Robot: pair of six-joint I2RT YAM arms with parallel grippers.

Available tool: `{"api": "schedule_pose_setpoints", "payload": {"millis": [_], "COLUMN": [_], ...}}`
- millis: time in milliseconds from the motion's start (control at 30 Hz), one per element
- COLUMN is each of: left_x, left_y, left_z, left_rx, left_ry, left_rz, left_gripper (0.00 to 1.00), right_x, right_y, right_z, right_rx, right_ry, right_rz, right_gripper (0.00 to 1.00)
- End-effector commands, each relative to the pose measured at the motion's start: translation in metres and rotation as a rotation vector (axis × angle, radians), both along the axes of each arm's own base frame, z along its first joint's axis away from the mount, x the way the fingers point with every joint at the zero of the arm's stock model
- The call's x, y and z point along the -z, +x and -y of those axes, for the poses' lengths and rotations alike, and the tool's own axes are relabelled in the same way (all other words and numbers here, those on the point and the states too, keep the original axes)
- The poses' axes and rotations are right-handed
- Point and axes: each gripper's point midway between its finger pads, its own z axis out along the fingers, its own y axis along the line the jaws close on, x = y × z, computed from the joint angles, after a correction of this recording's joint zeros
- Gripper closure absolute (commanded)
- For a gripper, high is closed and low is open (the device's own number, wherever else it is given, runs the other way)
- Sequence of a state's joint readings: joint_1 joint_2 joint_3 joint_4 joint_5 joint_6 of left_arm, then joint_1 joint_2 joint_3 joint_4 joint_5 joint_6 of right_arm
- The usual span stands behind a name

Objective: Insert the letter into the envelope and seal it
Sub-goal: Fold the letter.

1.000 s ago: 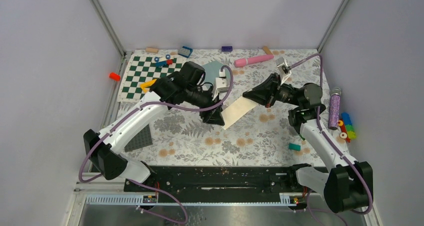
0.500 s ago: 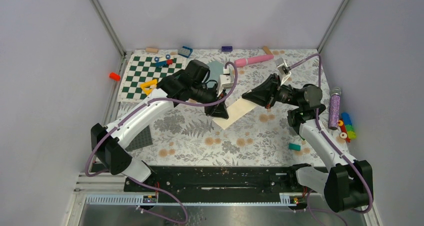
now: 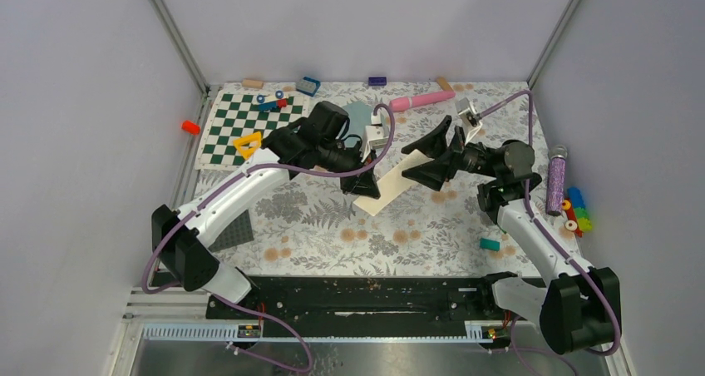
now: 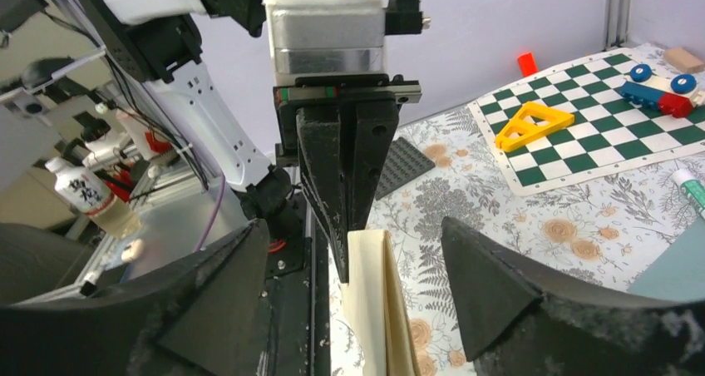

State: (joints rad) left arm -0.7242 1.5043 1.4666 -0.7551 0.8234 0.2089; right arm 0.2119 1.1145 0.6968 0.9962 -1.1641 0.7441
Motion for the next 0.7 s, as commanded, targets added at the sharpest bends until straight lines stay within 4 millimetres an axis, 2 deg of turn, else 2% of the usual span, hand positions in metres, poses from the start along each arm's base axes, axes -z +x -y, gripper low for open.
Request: {"api": "schedule_pose_setpoints", "payload": {"millis": [0,100,200,300,433,567,667], "left_x": [-0.020,-0.016,-0.005,0.000,-0.004,-0.004,0.000], "left_y": [-0.002,-0.002,-0.004,-0.008,-0.015,-0.017,-0.019], "left_z": [0.002,0.004,0.001,-0.002,0.000,0.001,0.000], "left_rx": [0.005,0.010,0.025,0.034,0.049,0.055,0.058], "left_ry": [-0.064,-0.049,0.007,0.030,0.011,0.012,0.023], "left_rz": [0.024,0.013,0.019,0.016,0.015,0.023,0.033], "left_gripper": [1.00,1.00,1.00,1.00,1.00,1.00,1.00], "right_x": [-0.006,0.002,0.007,0.023,0.021,0.021,0.023], "right_y": [-0.011,-0.012,-0.015,-0.014,-0.019,-0.012,-0.015], "right_z": [-0.007,-0.013,-0.010,-0.007,-0.019,-0.023,-0.023], "right_rx": [-0.029,-0.047,-0.040,0.021,-0.045,-0.064,-0.078], "right_ry": [-0.001,-0.028,-0.100,-0.207,-0.133,-0.125,-0.128], "right_rz": [0.084,0.079,0.141,0.246,0.176,0.112,0.109], "right_gripper": [0.15,0.15,0.02,0.00,0.02,0.33,0.55]}}
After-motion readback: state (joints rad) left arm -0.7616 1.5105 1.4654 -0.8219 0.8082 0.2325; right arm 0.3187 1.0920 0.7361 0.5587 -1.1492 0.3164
